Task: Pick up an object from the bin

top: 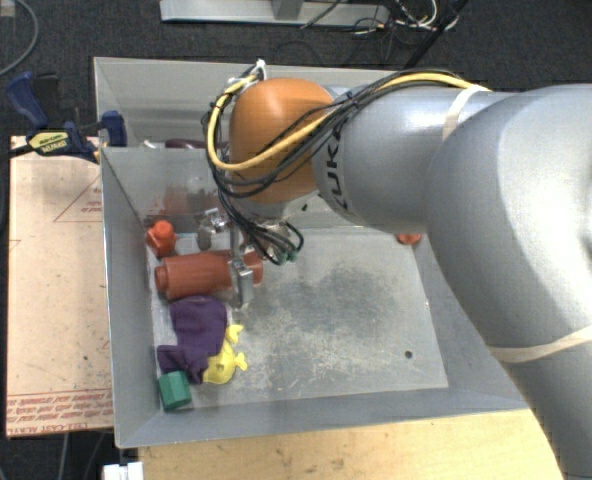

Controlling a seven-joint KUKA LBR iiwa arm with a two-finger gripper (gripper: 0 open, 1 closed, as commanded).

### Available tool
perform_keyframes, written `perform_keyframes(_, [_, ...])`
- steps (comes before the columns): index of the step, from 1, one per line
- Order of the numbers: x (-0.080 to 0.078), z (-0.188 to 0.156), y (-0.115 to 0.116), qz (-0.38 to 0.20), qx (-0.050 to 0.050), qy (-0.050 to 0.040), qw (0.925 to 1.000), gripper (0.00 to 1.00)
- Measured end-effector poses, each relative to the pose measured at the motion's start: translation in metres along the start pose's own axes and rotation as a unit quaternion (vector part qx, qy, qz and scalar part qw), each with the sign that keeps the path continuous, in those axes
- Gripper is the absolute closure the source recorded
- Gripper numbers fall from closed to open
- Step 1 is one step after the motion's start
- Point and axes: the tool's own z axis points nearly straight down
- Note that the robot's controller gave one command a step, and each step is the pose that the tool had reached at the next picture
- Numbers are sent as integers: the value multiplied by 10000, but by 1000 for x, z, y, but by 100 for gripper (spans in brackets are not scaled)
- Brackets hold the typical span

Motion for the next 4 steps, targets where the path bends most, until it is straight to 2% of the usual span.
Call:
perform_keyframes(1, [2,19,10,780,-11,11,9970,100])
perform_keyframes(4, [3,15,10,785,-14,30,9969,100])
